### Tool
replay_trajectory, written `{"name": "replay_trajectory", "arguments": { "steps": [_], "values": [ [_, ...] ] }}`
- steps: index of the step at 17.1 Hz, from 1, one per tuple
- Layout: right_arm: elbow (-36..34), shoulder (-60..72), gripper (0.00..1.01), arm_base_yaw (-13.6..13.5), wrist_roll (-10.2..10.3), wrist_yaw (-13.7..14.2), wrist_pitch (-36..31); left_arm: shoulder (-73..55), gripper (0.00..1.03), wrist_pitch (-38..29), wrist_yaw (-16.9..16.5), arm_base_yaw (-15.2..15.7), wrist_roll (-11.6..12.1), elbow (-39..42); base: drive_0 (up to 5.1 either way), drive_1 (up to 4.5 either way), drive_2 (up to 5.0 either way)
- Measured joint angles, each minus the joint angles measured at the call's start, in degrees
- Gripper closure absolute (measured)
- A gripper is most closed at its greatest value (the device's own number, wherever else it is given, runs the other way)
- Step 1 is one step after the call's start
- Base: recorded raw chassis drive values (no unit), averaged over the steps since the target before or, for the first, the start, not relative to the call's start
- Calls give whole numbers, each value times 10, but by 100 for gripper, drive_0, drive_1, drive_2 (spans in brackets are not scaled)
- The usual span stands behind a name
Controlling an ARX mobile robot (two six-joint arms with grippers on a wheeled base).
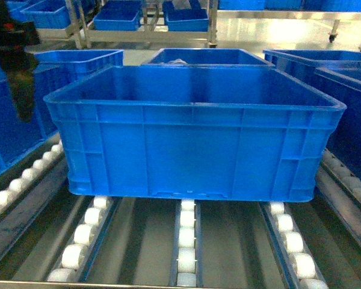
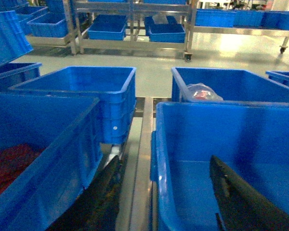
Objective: Place box next to blue box on left shelf
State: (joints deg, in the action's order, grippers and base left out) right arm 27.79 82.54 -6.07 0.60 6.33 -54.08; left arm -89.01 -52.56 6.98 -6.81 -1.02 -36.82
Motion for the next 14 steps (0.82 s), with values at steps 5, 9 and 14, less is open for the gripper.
{"name": "replay_trajectory", "arguments": {
  "steps": [5,9,14],
  "values": [
    [-145,-142,100,27,-3,-27,-4,143,102,-32,-28,28,1,186,0,0,0],
    [-209,-252,100,61,-3,-63,46,254,102,-5,-66,70,2,270,0,0,0],
    [-264,-375,100,61,-3,-63,108,366,102,44,-69,68,2,350,0,0,0]
  ]
}}
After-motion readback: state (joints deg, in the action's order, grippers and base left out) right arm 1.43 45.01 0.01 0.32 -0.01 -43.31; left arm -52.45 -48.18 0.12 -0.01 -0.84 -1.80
